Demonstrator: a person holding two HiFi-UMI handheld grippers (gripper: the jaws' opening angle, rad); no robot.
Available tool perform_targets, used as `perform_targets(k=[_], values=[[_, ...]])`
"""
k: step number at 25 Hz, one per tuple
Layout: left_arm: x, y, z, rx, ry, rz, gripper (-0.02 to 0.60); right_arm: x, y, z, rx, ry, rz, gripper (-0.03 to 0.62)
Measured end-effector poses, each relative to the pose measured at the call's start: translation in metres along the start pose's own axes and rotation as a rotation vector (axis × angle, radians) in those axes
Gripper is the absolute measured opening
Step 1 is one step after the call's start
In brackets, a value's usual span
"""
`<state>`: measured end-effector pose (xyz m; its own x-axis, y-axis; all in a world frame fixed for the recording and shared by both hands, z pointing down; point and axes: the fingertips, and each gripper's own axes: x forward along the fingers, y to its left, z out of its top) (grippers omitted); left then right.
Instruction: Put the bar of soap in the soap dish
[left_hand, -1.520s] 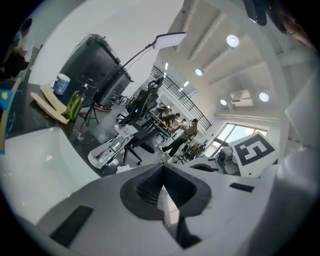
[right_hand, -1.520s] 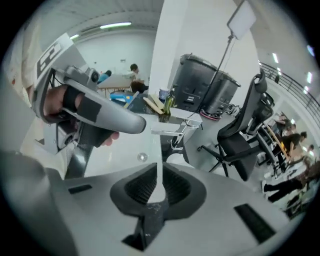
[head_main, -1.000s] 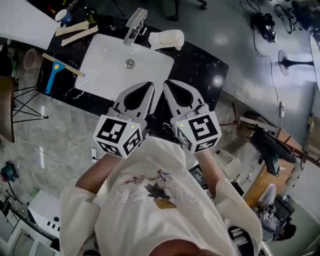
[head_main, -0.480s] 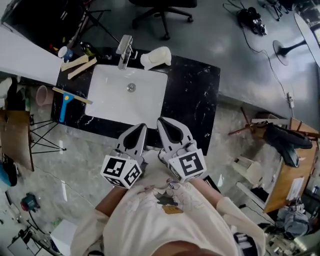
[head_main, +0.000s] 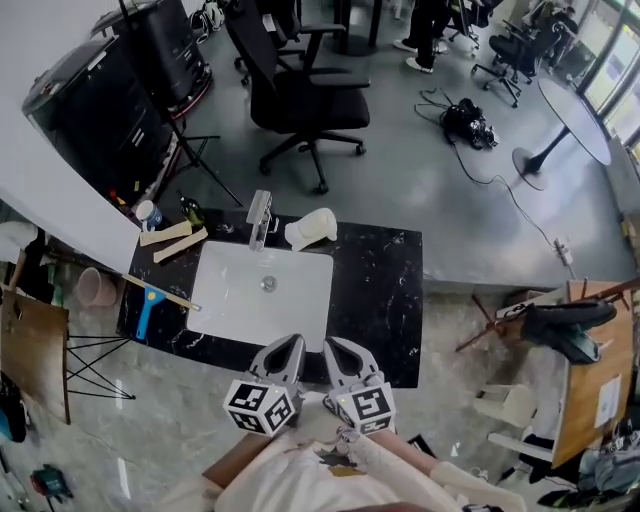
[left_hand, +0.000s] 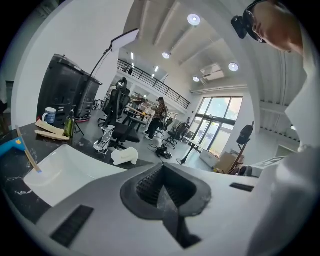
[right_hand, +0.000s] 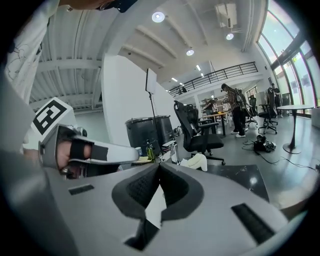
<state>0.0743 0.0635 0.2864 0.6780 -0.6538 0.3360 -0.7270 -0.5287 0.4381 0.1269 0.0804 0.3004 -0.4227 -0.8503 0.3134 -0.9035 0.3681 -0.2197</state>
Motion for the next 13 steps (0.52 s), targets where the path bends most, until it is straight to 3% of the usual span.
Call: perform_targets(k=[6,13], values=[[0.009,0.002,0.001,0.008,-0.003,-0.037,0.006,0.011,-0.014,-0.009,0.047,0.023,-0.032,0.006],[0.010,0.018,0.018,-0.001,-0.039,-0.018,0.006,0.029,-0.016,-0.005,0.058,0.015,-0.016,0.006]])
